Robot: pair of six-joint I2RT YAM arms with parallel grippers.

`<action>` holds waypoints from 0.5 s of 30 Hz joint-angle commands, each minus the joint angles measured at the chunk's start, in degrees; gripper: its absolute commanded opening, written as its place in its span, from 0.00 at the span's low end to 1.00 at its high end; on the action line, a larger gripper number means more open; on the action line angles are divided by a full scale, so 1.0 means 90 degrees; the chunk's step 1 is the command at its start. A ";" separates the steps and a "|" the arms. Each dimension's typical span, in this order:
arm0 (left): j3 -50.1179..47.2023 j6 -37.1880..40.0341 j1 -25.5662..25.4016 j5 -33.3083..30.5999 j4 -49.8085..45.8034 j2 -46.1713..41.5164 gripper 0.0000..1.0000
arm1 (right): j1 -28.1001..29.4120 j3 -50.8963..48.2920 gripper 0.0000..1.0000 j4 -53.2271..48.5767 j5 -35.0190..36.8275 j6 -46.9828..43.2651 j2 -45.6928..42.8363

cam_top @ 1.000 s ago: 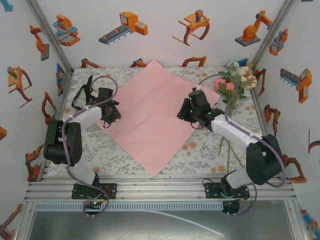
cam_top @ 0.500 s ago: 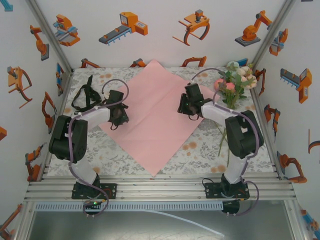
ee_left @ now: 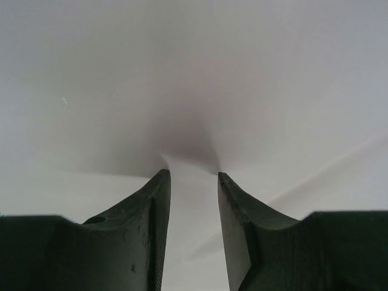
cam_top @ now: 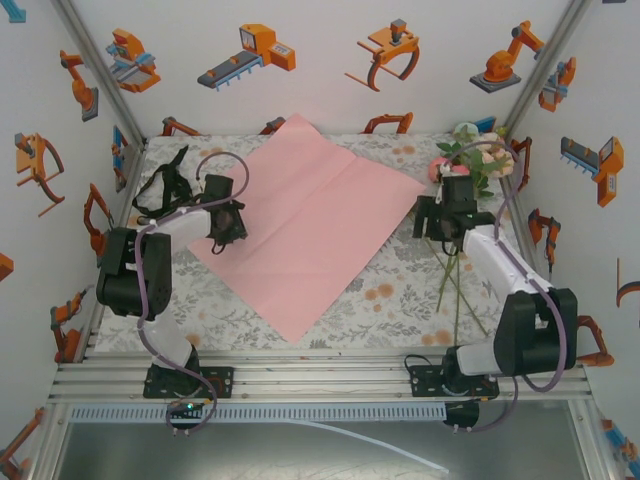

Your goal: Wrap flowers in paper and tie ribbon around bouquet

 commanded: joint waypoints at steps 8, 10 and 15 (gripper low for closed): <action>-0.0033 0.0723 -0.0221 0.0654 -0.0165 -0.0924 0.50 | -0.0044 0.0597 0.58 -0.0641 0.0328 -0.1056 0.1397; -0.0173 0.0802 -0.0271 0.0571 -0.0161 -0.1117 0.53 | -0.0054 0.0672 0.56 -0.0641 0.0367 -0.1060 0.1567; -0.0418 0.0823 -0.0275 0.0250 -0.0215 -0.1376 0.56 | -0.0056 0.0757 0.44 -0.0635 0.0483 -0.1102 0.1995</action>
